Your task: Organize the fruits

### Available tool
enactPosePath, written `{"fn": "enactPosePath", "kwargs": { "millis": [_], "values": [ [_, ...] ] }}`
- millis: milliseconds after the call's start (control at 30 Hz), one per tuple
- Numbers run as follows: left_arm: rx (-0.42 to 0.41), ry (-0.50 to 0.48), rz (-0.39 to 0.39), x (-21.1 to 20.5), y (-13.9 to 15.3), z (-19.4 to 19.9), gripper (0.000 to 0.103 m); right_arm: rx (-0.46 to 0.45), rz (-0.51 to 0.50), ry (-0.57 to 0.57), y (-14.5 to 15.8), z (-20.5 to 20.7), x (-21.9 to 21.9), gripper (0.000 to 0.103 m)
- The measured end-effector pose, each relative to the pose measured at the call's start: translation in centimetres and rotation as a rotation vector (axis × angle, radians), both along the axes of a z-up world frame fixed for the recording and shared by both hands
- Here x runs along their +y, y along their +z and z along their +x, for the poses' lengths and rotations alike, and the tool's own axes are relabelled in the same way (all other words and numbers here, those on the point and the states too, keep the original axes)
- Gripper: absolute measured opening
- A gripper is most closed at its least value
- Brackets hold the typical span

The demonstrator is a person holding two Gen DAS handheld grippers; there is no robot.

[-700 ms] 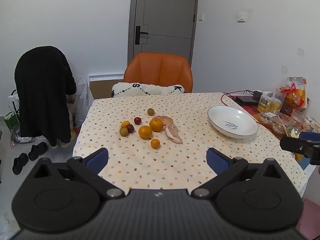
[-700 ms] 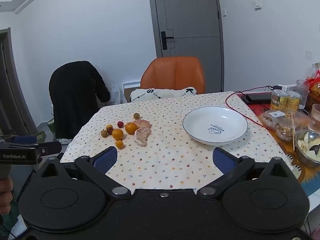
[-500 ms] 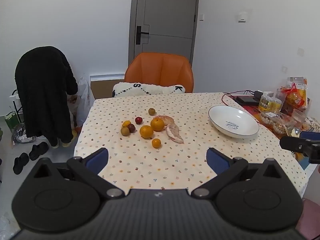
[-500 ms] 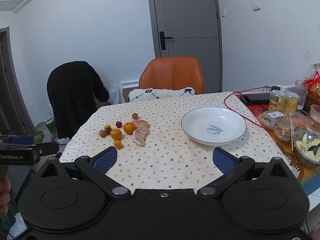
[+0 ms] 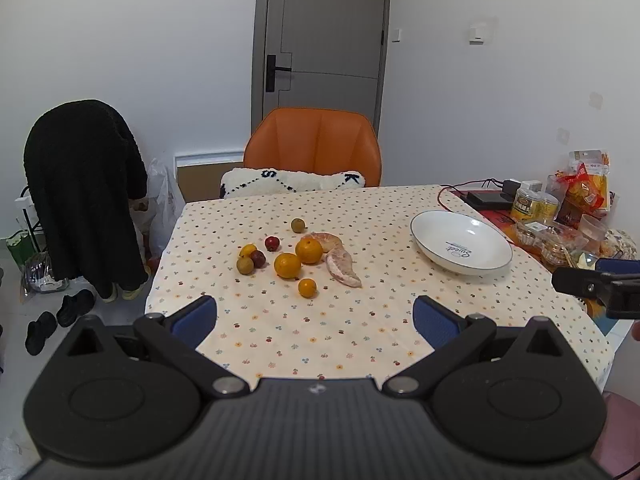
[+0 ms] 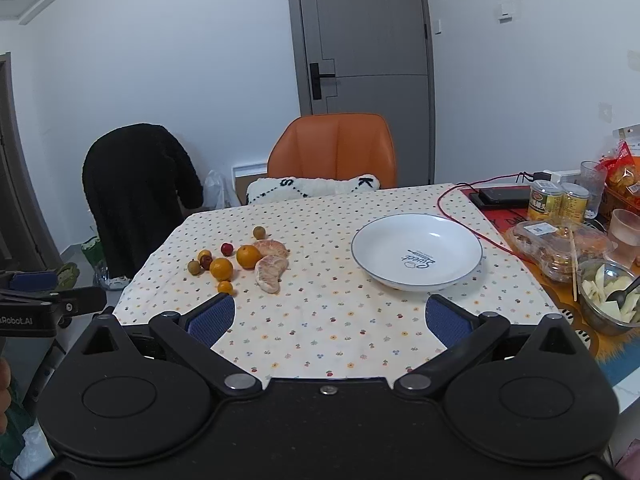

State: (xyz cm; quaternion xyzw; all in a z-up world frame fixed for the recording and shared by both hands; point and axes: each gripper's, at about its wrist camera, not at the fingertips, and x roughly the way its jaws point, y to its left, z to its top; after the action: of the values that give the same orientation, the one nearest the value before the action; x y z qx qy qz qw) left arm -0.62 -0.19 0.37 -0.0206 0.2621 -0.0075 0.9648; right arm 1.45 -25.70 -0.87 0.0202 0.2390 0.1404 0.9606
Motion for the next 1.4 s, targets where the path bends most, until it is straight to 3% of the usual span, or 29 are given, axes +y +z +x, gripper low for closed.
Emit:
{"fn": "enactPosePath", "kwargs": {
  "millis": [1400],
  "values": [
    [-0.018, -0.002, 0.001, 0.08, 0.23, -0.64, 0.103, -0.033, -0.031, 0.002, 0.71, -0.60, 0.35, 0.103]
  ]
}}
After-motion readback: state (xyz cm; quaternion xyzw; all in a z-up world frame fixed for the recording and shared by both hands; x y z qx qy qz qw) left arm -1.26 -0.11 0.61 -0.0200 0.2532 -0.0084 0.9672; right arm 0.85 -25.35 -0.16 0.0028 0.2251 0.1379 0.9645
